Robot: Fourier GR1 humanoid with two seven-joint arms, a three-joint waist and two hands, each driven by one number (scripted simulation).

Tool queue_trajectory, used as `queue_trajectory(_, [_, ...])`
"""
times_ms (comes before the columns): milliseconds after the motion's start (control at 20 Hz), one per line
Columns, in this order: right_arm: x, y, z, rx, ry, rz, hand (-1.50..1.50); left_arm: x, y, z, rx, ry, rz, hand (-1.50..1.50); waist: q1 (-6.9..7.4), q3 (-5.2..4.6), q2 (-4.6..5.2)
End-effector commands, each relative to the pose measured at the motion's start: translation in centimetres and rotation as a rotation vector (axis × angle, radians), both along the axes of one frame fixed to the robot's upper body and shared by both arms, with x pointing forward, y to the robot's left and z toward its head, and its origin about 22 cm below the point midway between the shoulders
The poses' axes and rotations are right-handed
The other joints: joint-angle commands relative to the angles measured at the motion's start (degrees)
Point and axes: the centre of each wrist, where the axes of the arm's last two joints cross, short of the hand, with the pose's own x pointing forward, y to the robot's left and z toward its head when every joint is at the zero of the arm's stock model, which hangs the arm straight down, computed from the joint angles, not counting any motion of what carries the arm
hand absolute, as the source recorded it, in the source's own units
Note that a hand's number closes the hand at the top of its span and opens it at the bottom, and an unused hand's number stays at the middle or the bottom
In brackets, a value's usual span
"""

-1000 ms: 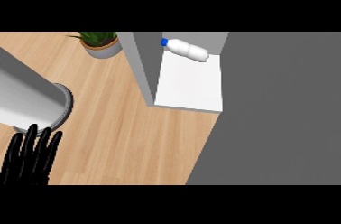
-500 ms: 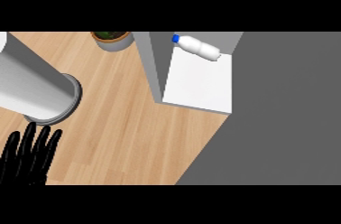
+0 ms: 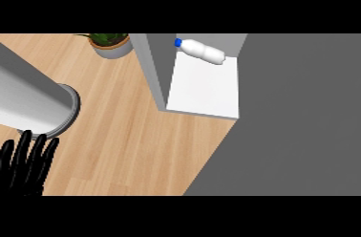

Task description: Pick up the bottled water, place it into the cabinet and close the cabinet

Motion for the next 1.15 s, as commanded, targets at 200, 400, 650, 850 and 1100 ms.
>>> queue_trajectory(200, [3.8,-0.2,-1.7,0.094,0.156,-0.401,1.5,-0.3,0.7,-0.2,-0.008,0.004,0.016,-1.5,-0.61,0.29,0.52])
queue_trajectory(400, [6.6,-0.6,-1.7,0.103,0.156,-0.497,1.5,-0.3,0.5,-0.1,-0.004,0.009,-0.014,-1.5,0.63,0.42,0.52])
queue_trajectory(650, [11.9,1.3,-1.0,0.106,0.204,-0.602,1.5,-0.3,0.6,-0.2,-0.019,0.011,-0.037,-1.5,1.78,0.56,0.25])
queue_trajectory(850, [16.6,3.3,0.3,0.102,0.216,-0.645,1.5,-0.3,0.5,-0.2,-0.021,0.016,-0.036,-1.5,1.37,0.76,0.05])
queue_trajectory(1100, [21.5,6.3,2.7,0.082,0.251,-0.671,1.5,0.4,0.8,-0.4,-0.037,0.01,-0.041,-1.5,0.96,0.76,-0.02])
